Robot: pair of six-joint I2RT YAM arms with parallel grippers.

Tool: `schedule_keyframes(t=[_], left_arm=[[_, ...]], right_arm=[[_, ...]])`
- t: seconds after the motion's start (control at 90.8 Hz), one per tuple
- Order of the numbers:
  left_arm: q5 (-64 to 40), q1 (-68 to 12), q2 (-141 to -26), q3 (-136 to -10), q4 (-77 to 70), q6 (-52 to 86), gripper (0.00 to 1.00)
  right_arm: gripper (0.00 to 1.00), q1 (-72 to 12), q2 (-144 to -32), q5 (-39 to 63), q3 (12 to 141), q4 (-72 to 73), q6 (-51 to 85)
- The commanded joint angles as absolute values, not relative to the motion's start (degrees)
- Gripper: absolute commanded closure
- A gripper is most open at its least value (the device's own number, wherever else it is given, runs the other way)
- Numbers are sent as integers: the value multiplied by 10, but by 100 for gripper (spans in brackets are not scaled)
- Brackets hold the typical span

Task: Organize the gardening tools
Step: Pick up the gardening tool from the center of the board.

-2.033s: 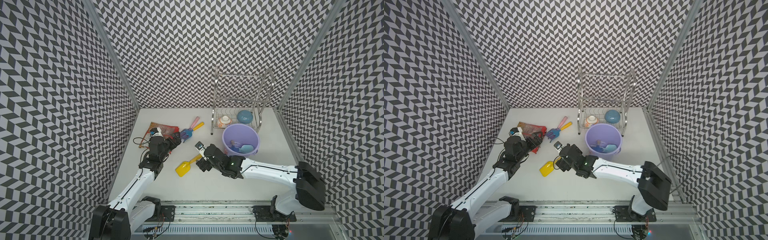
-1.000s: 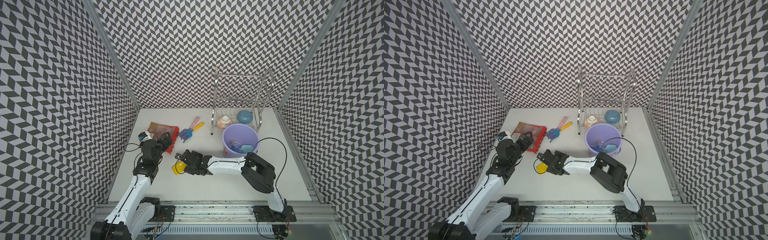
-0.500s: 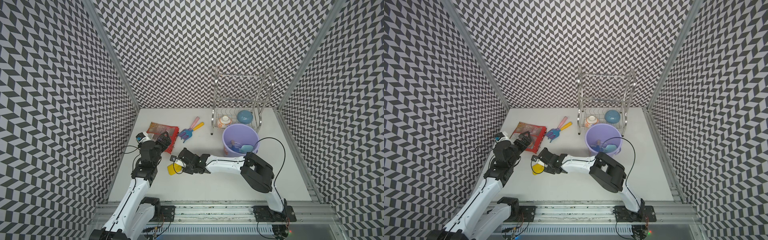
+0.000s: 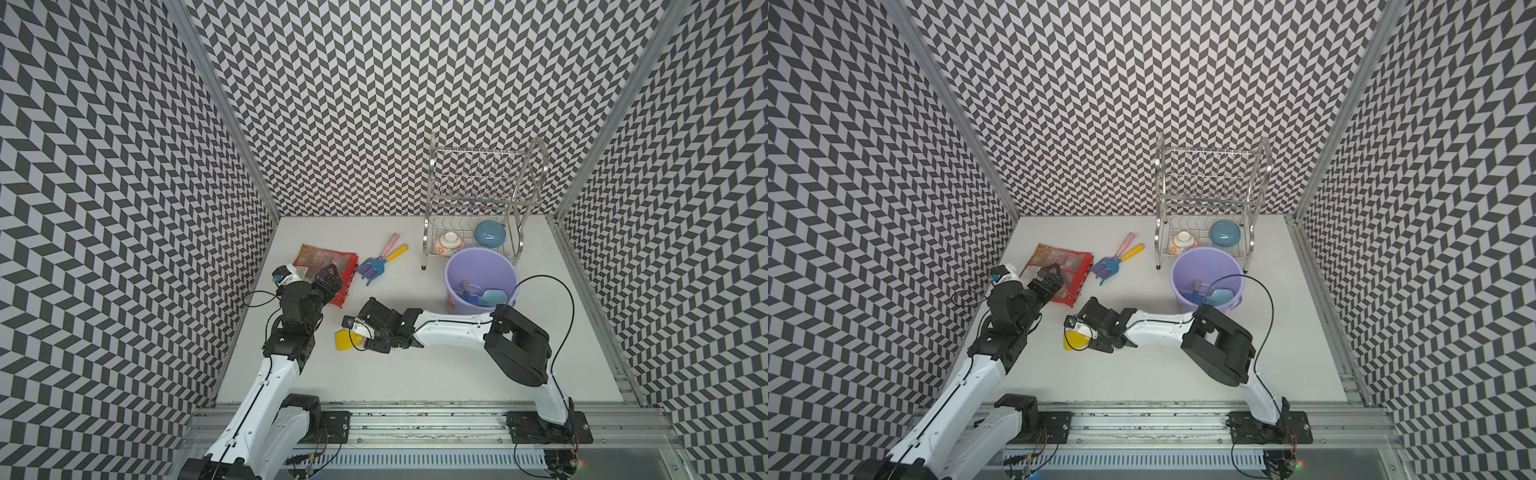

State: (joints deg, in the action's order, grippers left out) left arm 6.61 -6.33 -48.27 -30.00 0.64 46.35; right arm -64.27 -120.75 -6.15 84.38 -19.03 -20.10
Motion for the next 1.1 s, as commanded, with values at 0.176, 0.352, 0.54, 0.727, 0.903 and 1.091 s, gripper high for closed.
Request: schedule_keyframes(t=[0.176,0.352,0.54,0.727,0.903,1.091], left_arm=[[59,-60,-486,-301,7,457,0],[62,-60,-486,-299,8,456,0],[62,-59,-488,-299,8,455,0],[63,-58,-490,-299,8,454,0],[62,-59,-491,-303,12,453,0],[45,-59,-501,-320,11,450,0]], right_arm=[[31,-620,-1238,-44,895,-198,-221],[35,-619,-1267,-15,924,-226,-227],[40,-620,-1280,33,935,-261,-230],[61,-620,-1265,55,908,-258,-218],[84,-622,-1217,49,860,-231,-197],[100,-622,-1131,-3,795,-175,-154]])
